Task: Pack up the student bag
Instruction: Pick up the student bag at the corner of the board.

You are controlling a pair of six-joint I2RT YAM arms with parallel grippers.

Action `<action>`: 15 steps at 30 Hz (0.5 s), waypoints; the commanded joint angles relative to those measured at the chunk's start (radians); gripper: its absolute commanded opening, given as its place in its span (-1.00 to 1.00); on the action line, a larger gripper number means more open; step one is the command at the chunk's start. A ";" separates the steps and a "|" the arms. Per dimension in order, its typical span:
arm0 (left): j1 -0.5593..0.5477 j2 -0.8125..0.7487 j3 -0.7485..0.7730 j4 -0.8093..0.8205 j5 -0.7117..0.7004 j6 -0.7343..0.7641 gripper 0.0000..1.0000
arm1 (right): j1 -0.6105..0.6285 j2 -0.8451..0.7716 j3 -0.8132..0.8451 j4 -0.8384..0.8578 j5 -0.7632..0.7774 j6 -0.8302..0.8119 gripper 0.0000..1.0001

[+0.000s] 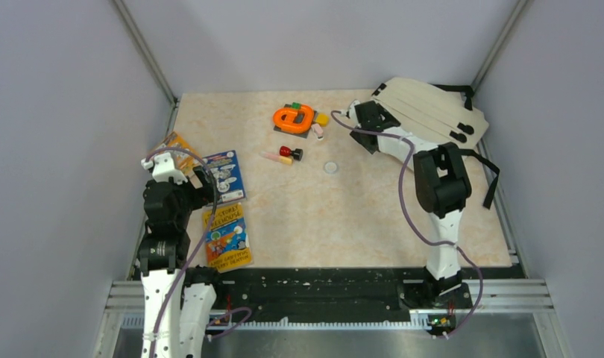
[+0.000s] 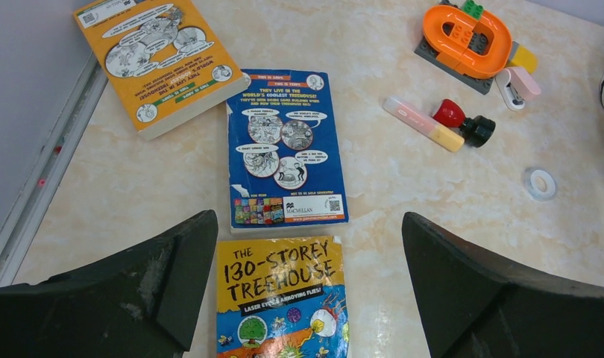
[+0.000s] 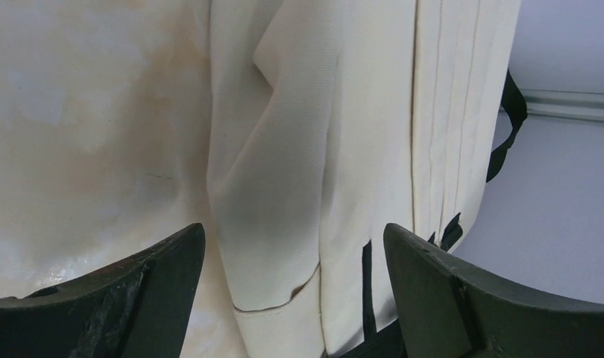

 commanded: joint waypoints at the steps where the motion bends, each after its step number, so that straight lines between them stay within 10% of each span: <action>1: 0.007 0.001 0.004 0.030 0.015 0.004 0.96 | 0.011 0.042 0.016 0.012 0.024 -0.024 0.77; 15: 0.007 0.000 0.004 0.029 0.020 0.005 0.96 | 0.001 0.120 0.084 0.044 0.086 -0.039 0.80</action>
